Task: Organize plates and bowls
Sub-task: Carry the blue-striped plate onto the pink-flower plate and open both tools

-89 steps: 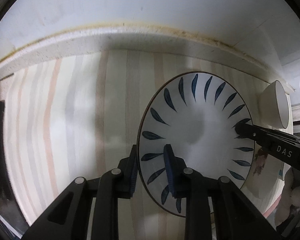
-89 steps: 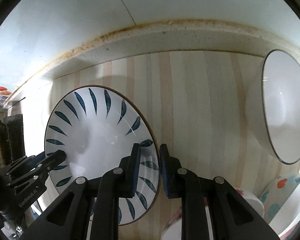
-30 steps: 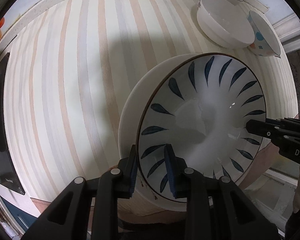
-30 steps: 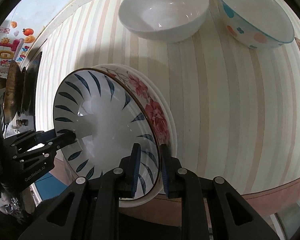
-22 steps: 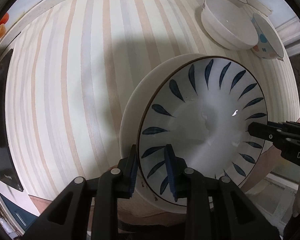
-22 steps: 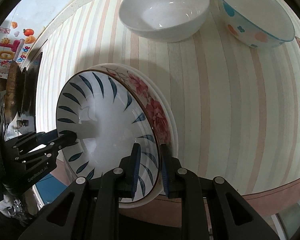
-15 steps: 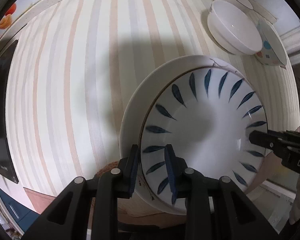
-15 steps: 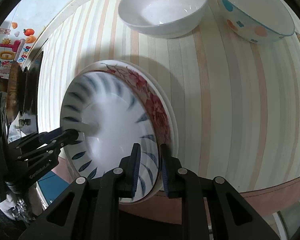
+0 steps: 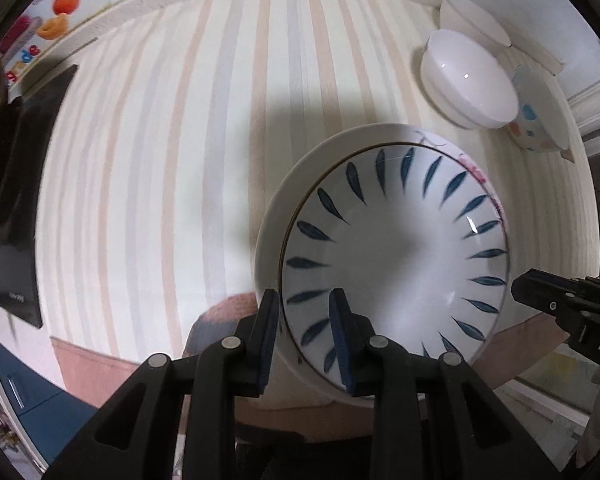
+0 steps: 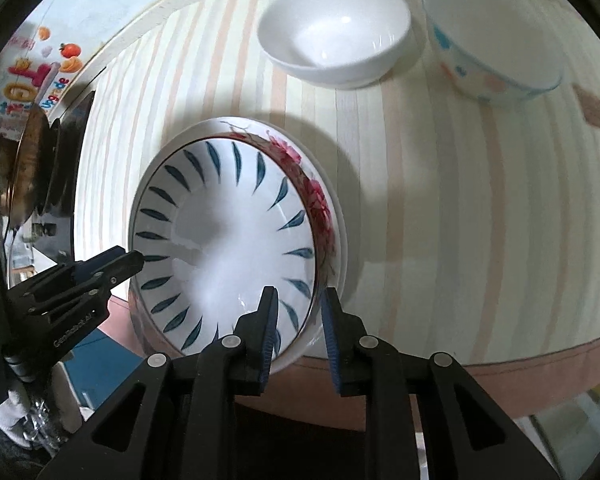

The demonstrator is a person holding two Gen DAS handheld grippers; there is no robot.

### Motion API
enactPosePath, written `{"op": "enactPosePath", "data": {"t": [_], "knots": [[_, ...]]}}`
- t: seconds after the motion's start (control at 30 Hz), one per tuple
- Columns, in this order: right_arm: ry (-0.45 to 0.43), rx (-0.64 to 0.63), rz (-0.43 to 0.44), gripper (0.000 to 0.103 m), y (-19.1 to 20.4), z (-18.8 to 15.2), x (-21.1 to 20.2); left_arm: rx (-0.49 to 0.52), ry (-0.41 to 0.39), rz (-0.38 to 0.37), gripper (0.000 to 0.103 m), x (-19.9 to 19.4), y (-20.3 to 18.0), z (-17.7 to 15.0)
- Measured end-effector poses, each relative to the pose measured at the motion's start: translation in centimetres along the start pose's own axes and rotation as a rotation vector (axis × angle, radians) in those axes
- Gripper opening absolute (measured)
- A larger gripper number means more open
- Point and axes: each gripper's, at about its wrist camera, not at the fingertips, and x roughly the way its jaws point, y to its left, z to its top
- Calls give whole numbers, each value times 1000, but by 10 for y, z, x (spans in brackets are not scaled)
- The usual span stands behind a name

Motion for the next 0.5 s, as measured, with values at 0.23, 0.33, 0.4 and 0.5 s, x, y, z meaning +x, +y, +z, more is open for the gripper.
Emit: {"op": "enactPosePath", "data": {"t": [0.23, 0.33, 0.4, 0.5], "knots": [[-103, -31, -48, 25, 25, -34, -46, 21, -81, 8, 24, -48, -4, -31], [-138, -33, -63, 25, 36, -52, -64, 29, -118, -4, 24, -70, -7, -46], [-158, -37, -67, 26, 44, -63, -75, 30, -142, -15, 24, -85, -11, -53], [-198, -52, -77, 30, 54, -81, -91, 31, -178, -32, 25, -99, -12, -67]]}}
